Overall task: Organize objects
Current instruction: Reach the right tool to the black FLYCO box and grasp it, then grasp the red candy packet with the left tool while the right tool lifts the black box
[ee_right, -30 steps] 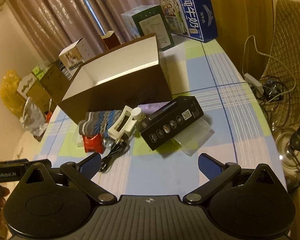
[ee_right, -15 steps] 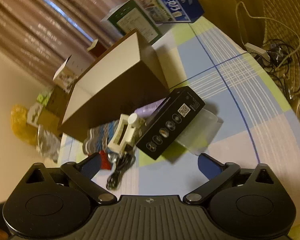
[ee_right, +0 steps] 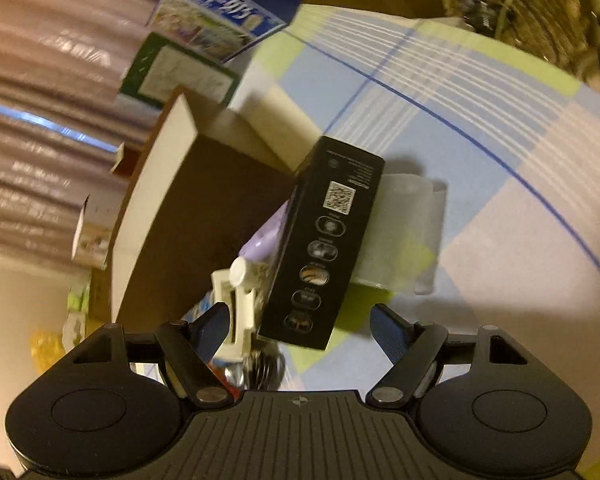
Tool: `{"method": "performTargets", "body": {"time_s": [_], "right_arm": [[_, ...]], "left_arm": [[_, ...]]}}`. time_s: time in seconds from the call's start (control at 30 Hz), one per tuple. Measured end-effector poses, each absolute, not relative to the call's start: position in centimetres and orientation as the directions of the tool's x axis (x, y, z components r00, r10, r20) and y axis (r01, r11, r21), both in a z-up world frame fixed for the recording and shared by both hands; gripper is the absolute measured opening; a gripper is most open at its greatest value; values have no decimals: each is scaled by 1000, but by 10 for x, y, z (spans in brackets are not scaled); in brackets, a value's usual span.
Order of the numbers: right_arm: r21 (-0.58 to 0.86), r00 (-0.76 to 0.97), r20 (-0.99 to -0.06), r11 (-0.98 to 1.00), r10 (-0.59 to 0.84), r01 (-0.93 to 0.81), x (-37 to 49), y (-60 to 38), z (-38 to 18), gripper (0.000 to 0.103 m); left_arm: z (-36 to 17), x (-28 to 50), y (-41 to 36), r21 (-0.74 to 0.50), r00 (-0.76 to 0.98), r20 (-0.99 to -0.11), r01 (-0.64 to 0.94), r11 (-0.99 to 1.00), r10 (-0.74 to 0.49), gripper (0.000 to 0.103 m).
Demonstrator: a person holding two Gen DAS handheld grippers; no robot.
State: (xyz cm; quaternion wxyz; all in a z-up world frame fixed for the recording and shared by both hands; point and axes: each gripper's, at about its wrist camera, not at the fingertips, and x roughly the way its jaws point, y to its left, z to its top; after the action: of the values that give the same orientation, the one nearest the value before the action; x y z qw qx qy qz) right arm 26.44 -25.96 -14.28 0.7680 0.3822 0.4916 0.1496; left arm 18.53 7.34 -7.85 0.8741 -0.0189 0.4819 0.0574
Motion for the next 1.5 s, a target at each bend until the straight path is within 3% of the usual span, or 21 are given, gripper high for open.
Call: {"method": "performTargets", "body": {"time_s": [0.2,0.23,0.3,0.5,0.73,0.83,1.13,1.3,1.43,1.5], "right_arm": [[721,486,-663,661,569,209,278,-249,-155,72],[719,485,-666,661,566,216,280,-247,-157,69],[702,480,-682,678,552,219,283,-242,-158,50],[588,450,-746,803,492,98,284,-227,-135,46],[233,399,-867,951,299,-205,268,-191,-99,40],[147,392,-883,945,259,-293,260,-179,-99,41],[113,391,-887,937,246,-332,257,-176,-105,43],[124,390,-885,937,254,-328,261,-177,-104,47],[131,389,-884,937,259,-325,262,-177,-105,49],[136,390,-882,935,264,-328,262,-177,-104,50]], "left_arm": [[-93,189,82,8,507,-860,-103,995,59,86],[-95,189,83,4,504,-862,-99,995,54,86],[-100,189,84,-5,500,-865,-89,996,41,86],[-113,190,85,-29,493,-870,-68,997,8,85],[-130,196,76,-78,517,-854,-28,997,-52,84],[-138,200,70,-92,531,-845,-19,996,-68,81],[-156,218,60,-96,577,-815,-28,995,-63,81],[-163,230,58,-100,572,-818,-46,994,-56,63],[-163,233,55,-98,581,-812,-40,994,-57,56],[-162,230,54,-97,590,-804,-20,995,-67,47]]}}
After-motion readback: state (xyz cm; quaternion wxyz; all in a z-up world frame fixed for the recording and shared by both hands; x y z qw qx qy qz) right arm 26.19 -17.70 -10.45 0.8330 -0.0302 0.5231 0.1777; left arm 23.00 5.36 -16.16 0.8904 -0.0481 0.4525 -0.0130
